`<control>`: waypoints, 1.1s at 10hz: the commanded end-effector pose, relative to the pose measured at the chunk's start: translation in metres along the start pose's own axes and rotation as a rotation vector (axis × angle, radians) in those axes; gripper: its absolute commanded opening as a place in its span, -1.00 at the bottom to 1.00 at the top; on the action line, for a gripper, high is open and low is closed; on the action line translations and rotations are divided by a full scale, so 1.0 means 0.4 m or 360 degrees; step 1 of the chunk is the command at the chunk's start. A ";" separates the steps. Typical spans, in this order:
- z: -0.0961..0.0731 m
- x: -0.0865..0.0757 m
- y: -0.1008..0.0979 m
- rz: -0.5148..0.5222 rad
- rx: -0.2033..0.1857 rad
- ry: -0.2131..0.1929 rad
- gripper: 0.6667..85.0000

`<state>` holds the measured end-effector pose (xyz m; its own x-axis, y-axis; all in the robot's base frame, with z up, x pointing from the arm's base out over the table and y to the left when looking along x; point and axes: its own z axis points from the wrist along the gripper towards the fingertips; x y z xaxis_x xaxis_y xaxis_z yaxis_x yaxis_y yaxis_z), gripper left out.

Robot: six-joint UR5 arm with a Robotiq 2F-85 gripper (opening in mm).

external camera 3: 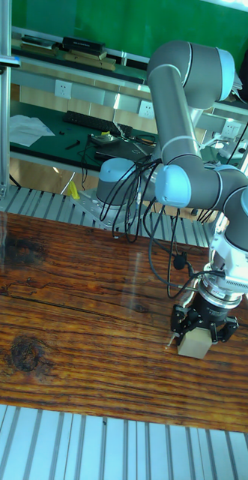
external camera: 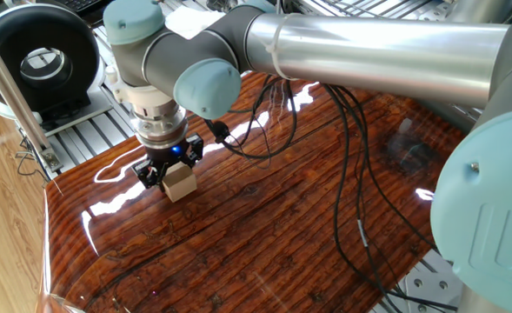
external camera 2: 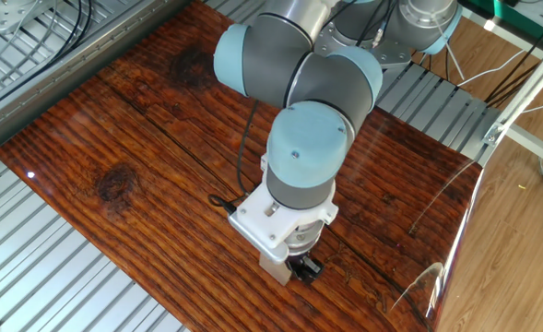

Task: Hold a small block with the gripper and sweep it from left to right on the table

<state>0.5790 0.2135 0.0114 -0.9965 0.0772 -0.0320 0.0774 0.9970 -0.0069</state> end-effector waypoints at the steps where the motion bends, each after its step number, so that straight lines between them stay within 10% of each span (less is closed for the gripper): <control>1: -0.002 -0.001 -0.013 -0.0014 -0.0039 -0.0011 -0.99; 4: 0.009 -0.021 -0.019 -0.0143 -0.0089 -0.0044 -0.68; 7: 0.002 -0.044 -0.021 -0.0272 -0.0137 -0.0125 0.81; 11: -0.028 -0.051 -0.062 -0.0280 -0.0157 -0.0082 0.96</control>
<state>0.5943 0.1921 0.0157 -0.9908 -0.0970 -0.0943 -0.1023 0.9933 0.0533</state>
